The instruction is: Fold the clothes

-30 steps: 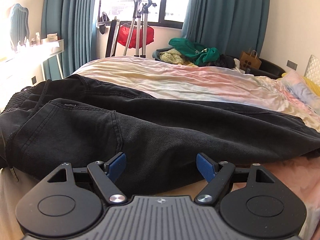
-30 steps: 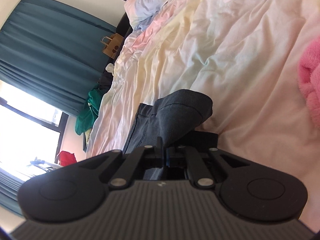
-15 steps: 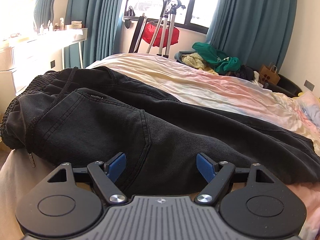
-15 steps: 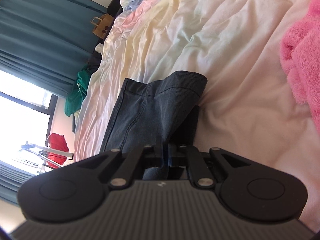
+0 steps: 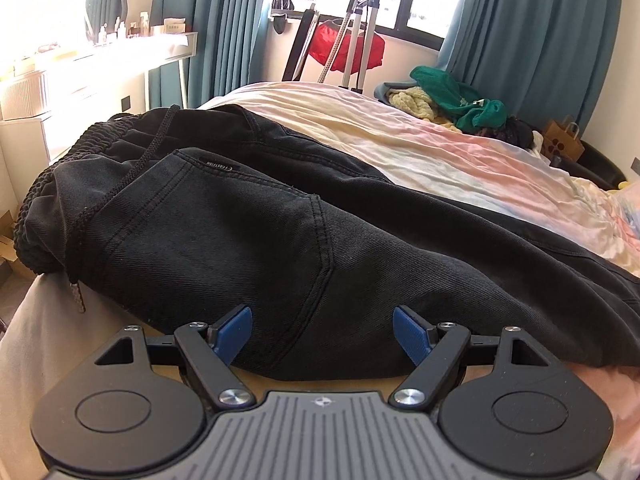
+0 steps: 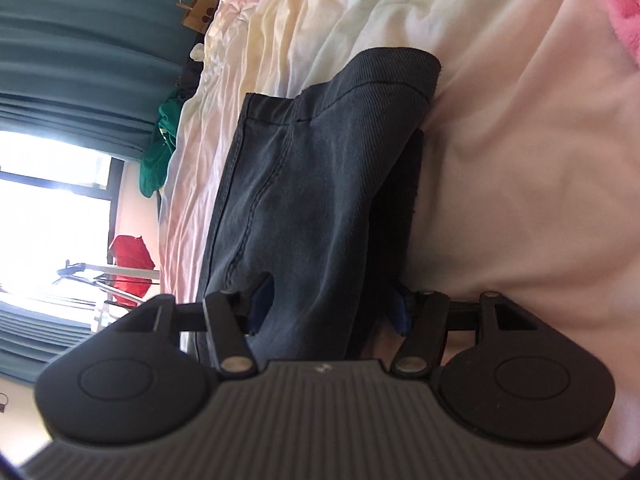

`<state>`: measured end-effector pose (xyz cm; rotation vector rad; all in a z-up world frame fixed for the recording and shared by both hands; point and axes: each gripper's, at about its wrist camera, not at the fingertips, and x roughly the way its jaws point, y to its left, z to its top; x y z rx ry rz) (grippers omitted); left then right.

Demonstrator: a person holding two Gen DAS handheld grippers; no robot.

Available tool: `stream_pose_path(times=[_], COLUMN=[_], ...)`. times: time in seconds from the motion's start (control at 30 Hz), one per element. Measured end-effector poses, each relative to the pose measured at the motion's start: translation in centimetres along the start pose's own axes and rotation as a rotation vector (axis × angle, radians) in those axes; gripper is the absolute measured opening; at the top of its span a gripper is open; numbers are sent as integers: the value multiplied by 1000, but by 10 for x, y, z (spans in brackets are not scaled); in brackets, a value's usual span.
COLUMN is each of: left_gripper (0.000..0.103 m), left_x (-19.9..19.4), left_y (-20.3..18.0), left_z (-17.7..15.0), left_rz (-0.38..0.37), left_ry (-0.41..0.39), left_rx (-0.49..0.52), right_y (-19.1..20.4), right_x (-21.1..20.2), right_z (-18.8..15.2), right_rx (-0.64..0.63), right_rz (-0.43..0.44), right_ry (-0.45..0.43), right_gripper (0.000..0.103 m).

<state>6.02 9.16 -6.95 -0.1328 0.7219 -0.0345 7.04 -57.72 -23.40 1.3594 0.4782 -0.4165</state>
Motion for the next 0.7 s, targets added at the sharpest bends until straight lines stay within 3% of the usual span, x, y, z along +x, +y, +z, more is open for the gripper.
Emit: stream_pose_path(times=[0.2,0.3,0.37,0.43,0.5,0.7], left_gripper=[80,80,80,80,80,81], left_x=[5,5,4,0,-5,-10], left_y=[4,1,-4,-12,-17,-27], left_z=[-1,-1,0,0,1,13], left_rz=[14,0,-24,-19,-18,-36], left_ry=[12,4,-13,-59,-104,-123], left_rx=[-10,5,33,90,124,158], right_y=[22,37,39,41,42,46], right_x=[16,26,27,27,24,14], right_z=[8,11,13,15,17,24], right_rx=[-139,-231,-241,-250,-239,-207], right_rz=[-12,-67,-61,-54,-42,-6], right_ry=[-90,-135,-155,-175,-191,-238], right_gripper=[60,42,22,16,13,11])
